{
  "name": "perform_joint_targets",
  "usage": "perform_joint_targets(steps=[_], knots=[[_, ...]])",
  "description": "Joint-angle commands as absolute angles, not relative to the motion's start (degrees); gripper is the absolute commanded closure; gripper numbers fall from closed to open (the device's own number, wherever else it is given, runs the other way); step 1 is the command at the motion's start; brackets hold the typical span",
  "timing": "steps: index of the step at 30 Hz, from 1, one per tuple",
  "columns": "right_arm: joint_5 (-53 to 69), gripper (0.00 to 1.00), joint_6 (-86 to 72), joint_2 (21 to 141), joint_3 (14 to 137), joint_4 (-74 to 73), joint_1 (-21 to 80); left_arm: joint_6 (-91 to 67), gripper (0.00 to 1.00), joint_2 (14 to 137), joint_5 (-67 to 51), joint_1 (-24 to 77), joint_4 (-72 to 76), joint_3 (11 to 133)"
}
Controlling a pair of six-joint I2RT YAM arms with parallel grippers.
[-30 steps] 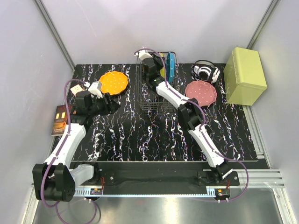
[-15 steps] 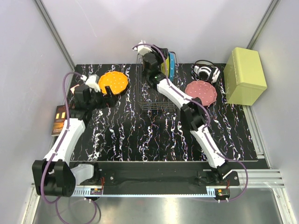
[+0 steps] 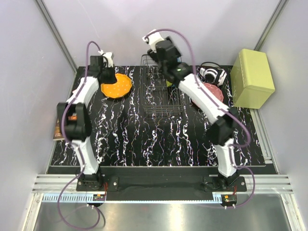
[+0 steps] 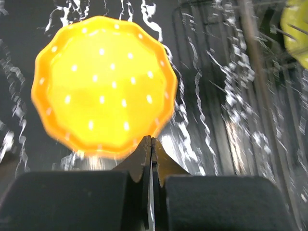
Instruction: Load the plates into the dish rack
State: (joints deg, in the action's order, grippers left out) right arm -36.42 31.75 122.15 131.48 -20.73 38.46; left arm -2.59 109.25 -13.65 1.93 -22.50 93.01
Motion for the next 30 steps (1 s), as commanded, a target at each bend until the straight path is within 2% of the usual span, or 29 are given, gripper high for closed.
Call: perform_joint_targets(steps=[1,2,3,8,14,23,30], knots=[[-10.08,0.0,10.83,112.41,126.03,-42.41,33.68,-2.82,1.0,119.33,-14.68,1.76,-30.5,104.22],[-0.27,0.0,8.64,112.06,126.04,-48.98,32.79,-1.94,1.0,120.4,-12.42,2.45,-30.41,105.8],[4.17,0.0,7.92,110.67,124.82,-50.87,31.91,-1.06,1.0,121.37,-11.44,2.81,-30.32,106.26],[16.15,0.0,2.56,106.61,112.88,-54.31,26.55,-0.61,1.0,125.24,-10.11,3.08,-29.71,106.53],[17.74,0.0,1.58,103.71,104.86,-53.09,25.58,-1.05,1.0,126.91,-9.14,3.6,-29.53,105.82],[18.01,0.0,2.28,104.32,102.83,-53.43,25.49,-2.63,1.0,127.71,-9.41,3.78,-33.04,102.48],[22.15,0.0,4.65,105.03,100.46,-55.37,25.49,-7.37,1.0,123.14,-15.64,5.01,-38.31,95.9]])
